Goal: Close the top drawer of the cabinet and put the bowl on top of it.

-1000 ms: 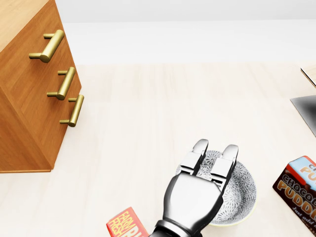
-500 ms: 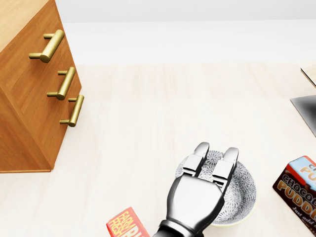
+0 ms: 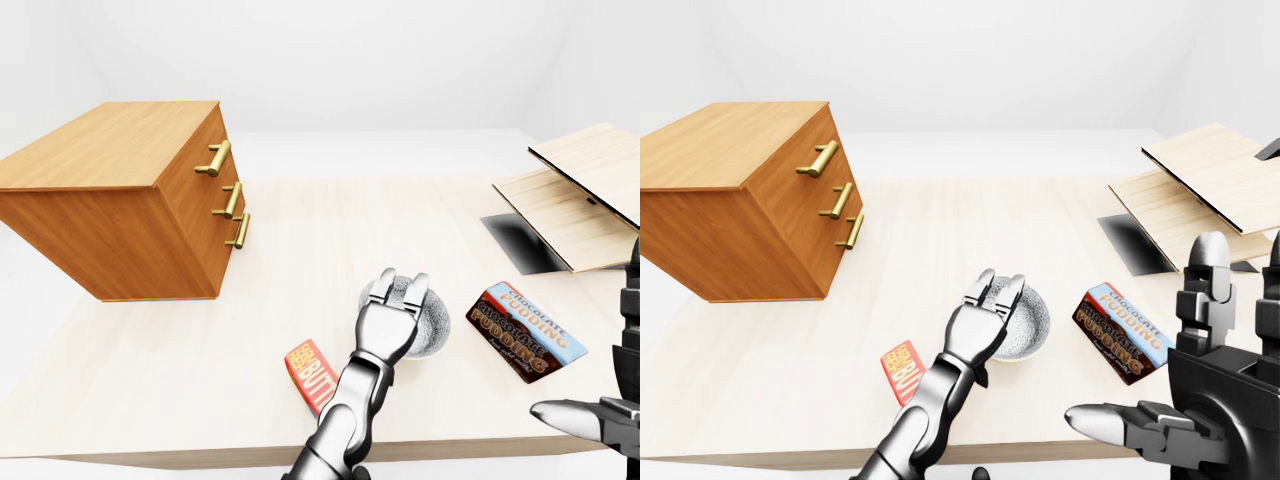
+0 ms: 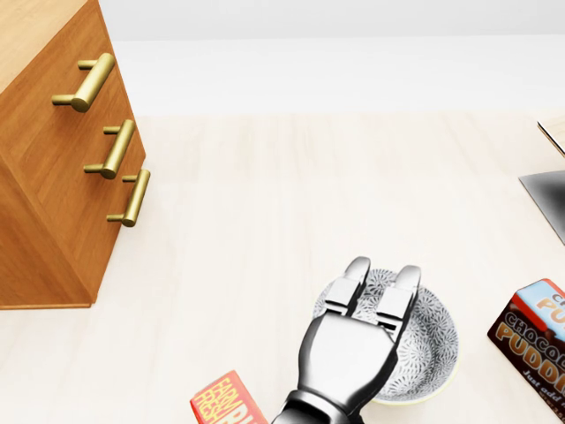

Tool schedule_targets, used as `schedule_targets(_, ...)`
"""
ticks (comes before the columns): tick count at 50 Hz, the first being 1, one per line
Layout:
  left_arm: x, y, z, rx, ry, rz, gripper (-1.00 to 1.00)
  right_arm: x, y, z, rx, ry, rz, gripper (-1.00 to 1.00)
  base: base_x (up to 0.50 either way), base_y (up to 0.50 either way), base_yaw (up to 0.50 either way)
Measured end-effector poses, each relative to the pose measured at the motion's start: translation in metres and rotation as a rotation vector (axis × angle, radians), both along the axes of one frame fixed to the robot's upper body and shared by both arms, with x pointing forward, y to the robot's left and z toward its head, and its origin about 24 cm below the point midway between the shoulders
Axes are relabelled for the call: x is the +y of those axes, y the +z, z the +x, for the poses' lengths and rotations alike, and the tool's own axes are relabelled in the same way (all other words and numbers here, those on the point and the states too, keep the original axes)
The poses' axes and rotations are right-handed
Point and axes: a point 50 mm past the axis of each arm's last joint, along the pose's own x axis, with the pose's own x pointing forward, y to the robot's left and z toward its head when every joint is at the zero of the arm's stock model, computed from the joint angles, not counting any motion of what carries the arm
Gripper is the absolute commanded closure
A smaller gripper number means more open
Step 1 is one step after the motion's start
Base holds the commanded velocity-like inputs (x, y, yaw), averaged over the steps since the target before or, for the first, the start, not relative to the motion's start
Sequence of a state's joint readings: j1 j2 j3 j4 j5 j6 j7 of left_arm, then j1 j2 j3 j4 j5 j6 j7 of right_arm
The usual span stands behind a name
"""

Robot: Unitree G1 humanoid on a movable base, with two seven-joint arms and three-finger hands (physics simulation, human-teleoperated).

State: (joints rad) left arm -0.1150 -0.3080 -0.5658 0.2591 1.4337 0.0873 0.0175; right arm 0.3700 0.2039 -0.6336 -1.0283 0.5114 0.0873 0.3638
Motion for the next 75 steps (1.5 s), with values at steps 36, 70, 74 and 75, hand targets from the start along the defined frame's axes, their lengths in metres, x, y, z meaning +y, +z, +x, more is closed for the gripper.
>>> schedule_targets(36, 0.001, -0.010, -0.002, 0.038, -0.003, 0.023, 1.00, 0.000, 0.000, 0.000, -0.002, 0.004, 0.000, -1.00, 0.00, 0.00, 0.00)
schedule_targets(70, 0.020, 0.048, 0.008, -0.044, 0.013, -0.047, 1.00, 0.002, -0.003, 0.003, 0.013, 0.016, 0.002, -1.00, 0.00, 0.00, 0.00)
schedule_targets(74, 0.023, 0.058, 0.008, -0.061, 0.015, -0.056, 1.00, 0.002, -0.003, 0.003, 0.013, 0.016, 0.002, -1.00, 0.00, 0.00, 0.00)
schedule_targets(75, 0.024, 0.061, 0.009, -0.064, 0.014, -0.060, 1.00, 0.002, -0.003, 0.003, 0.014, 0.017, 0.002, -1.00, 0.00, 0.00, 0.00)
